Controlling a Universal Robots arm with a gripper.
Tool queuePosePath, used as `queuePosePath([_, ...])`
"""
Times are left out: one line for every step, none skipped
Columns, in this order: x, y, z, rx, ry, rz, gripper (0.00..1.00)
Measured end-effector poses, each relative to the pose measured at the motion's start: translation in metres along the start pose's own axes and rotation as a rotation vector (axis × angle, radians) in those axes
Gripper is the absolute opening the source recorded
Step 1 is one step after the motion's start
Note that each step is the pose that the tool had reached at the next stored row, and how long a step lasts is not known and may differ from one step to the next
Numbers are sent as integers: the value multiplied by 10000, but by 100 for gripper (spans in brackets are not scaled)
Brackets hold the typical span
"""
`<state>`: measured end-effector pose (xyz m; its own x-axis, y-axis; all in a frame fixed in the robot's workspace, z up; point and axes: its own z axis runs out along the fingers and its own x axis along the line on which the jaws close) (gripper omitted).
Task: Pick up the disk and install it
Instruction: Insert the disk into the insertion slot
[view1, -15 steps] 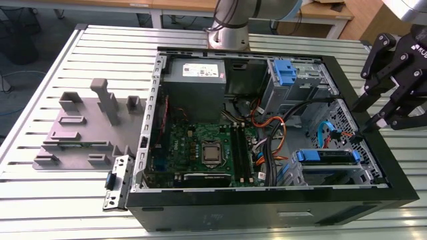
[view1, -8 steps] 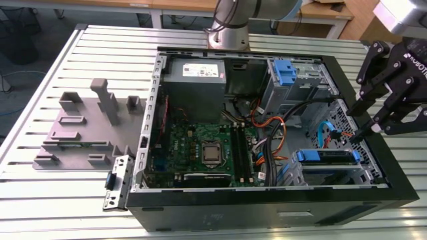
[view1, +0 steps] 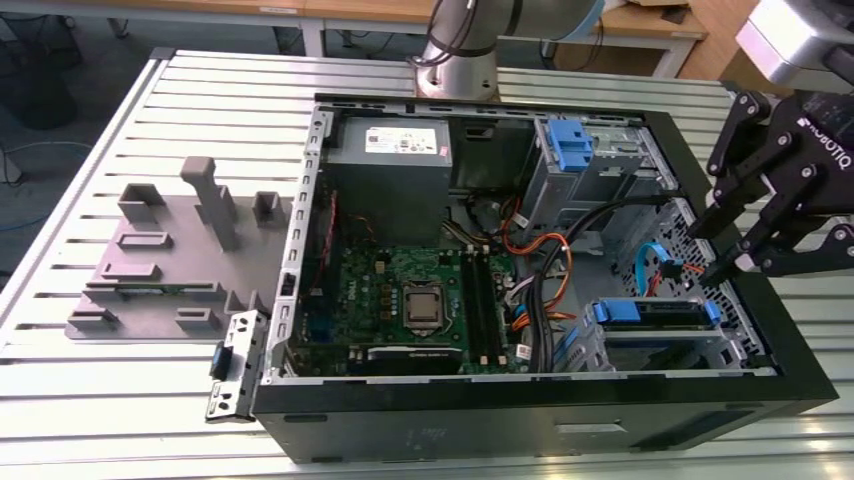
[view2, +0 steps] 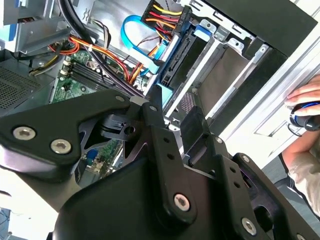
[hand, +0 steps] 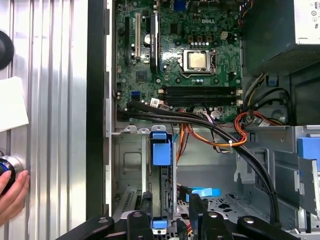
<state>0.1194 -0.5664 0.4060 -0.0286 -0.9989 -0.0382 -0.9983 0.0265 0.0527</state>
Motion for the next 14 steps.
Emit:
queuePosePath([-8, 0, 10, 0, 0, 0, 42])
queuePosePath([-22, 0, 19, 0, -1, 1, 42])
queuePosePath([-37, -1, 29, 0, 0, 0, 42])
queuePosePath([-49, -1, 40, 0, -2, -1, 42])
queuePosePath([-59, -2, 53, 0, 0, -1, 42])
queuePosePath([-63, -5, 71, 0, -2, 0, 42])
queuePosePath([-62, -12, 91, -1, -5, -1, 42])
queuePosePath([-62, -21, 108, 0, -3, 0, 42])
queuePosePath([-62, -31, 124, 0, 0, 0, 42])
queuePosePath([-61, -38, 142, 0, 0, -1, 42])
queuePosePath([-61, -44, 160, 0, -1, 0, 42])
queuePosePath([-60, -49, 177, 0, -1, 0, 42])
queuePosePath([-60, -49, 181, 0, 0, 1, 42])
queuePosePath([-60, -49, 181, 0, 1, 1, 42])
